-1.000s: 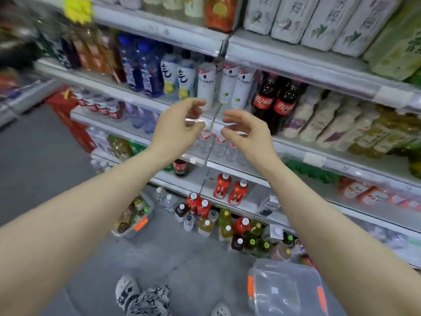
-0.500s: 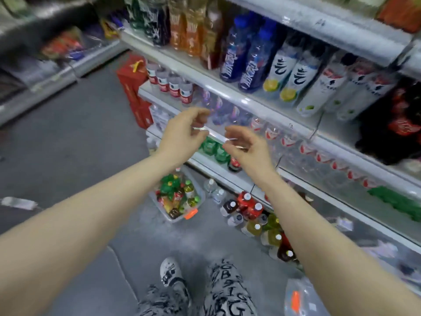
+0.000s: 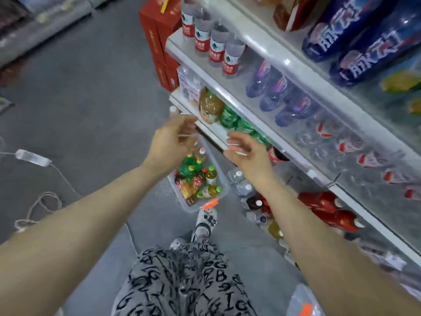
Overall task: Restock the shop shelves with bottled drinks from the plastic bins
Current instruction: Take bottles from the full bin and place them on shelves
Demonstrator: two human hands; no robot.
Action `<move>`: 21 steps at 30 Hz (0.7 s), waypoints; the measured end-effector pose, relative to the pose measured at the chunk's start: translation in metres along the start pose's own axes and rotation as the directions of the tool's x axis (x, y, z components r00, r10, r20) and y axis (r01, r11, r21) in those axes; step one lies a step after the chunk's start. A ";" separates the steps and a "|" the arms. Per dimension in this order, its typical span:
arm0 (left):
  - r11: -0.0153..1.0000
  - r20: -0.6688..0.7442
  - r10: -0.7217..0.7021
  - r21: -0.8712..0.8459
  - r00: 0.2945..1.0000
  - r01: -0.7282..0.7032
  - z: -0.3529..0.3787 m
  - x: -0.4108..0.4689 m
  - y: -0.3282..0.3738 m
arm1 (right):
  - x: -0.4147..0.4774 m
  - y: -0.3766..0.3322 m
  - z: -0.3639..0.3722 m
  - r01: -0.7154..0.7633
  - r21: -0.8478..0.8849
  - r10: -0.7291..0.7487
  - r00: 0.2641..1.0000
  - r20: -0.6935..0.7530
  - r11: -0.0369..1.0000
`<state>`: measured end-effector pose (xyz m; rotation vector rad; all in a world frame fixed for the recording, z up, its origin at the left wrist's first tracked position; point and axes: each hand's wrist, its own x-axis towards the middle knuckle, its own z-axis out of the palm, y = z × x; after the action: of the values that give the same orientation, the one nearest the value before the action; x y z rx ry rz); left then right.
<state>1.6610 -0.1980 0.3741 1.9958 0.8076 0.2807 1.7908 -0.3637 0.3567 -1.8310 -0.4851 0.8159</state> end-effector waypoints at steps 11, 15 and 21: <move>0.954 0.123 -0.299 0.023 0.946 0.299 0.054 0.062 -0.184 | 0.104 0.131 0.084 -0.231 -0.016 0.232 0.972 0.033 0.973; 0.926 0.174 -0.376 0.051 0.910 0.373 0.088 0.073 -0.255 | 0.126 0.195 0.116 -0.312 -0.013 0.312 0.949 0.033 0.950; 0.898 0.312 -0.427 0.037 0.849 0.438 0.138 0.075 -0.357 | 0.146 0.294 0.173 -0.446 -0.026 0.446 0.895 0.013 0.895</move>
<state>1.6334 -0.1198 -0.0072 1.7047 1.0062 -0.2799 1.7539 -0.2715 -0.0001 -1.9883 -0.0767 1.1388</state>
